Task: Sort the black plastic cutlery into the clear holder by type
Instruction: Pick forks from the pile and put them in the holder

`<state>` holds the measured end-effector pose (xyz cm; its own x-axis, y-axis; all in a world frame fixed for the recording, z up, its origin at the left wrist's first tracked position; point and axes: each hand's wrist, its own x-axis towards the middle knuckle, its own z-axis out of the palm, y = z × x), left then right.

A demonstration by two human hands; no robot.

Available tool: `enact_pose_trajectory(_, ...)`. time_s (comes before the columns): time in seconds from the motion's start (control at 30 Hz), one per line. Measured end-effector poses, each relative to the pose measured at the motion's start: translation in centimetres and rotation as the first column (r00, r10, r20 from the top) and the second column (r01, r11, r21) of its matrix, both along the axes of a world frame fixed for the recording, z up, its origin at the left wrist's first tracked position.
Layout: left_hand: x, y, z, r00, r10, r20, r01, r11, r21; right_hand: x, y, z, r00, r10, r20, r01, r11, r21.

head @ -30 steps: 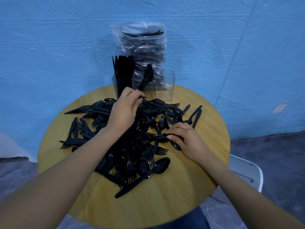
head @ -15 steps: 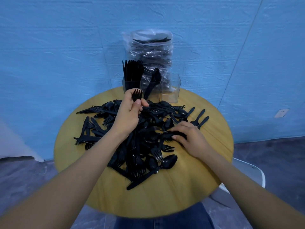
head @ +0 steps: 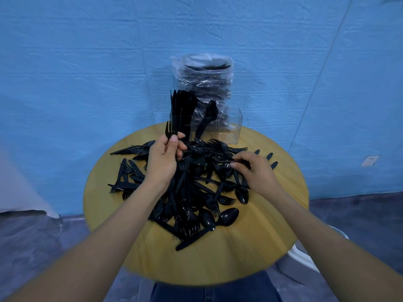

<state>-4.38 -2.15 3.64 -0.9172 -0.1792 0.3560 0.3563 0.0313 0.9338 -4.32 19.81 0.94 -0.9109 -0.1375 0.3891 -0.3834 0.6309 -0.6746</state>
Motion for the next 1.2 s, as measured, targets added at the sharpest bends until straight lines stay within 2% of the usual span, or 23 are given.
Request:
enact_pose_trajectory(0.33,0.1,2.1,0.0,0.995,-0.06,0.08,0.062,0.998,-0.012,0.6,0.6,1.8,0.994,-0.043,0.101,0.063,0.978,-0.2)
enact_pose_trajectory(0.5,0.2,3.6,0.1,0.984,-0.091,0.15,0.094,0.995,-0.017,0.9,-0.7,2.5,0.992,0.046,0.122,-0.008,0.955,-0.295)
enact_pose_trajectory(0.63,0.6,5.2,0.2,0.964,-0.153,0.218,0.131,0.985,0.11,1.5,-2.6,2.5,0.975,0.15,0.167,-0.086,0.937,-0.339)
enact_pose_trajectory(0.73,1.2,5.9,0.3,0.926,-0.288,0.245,0.222,0.938,0.266,2.0,-3.5,2.3,0.949,0.226,0.221,-0.12,0.904,-0.409)
enact_pose_trajectory(0.83,1.5,6.0,0.2,0.92,-0.305,0.247,0.238,0.934,0.268,2.3,-3.4,1.8,0.925,0.272,0.266,-0.122,0.873,-0.471)
enact_pose_trajectory(0.93,1.3,6.2,0.1,0.935,-0.232,0.269,0.176,0.96,0.216,2.3,-2.9,1.4,0.934,0.231,0.274,-0.098,0.9,-0.425)
enact_pose_trajectory(1.03,0.8,6.2,0.0,0.945,-0.138,0.296,0.078,0.976,0.205,1.9,-0.9,0.8,0.961,-0.025,0.277,0.103,0.957,-0.27)
enact_pose_trajectory(1.1,0.5,5.9,-0.2,0.939,-0.139,0.315,0.066,0.97,0.233,1.6,1.3,0.2,0.93,-0.207,0.302,0.259,0.955,-0.142)
enact_pose_trajectory(1.2,-0.2,5.5,-0.6,0.931,-0.141,0.336,0.06,0.969,0.238,1.5,3.7,-1.0,0.887,-0.315,0.338,0.309,0.948,0.071)
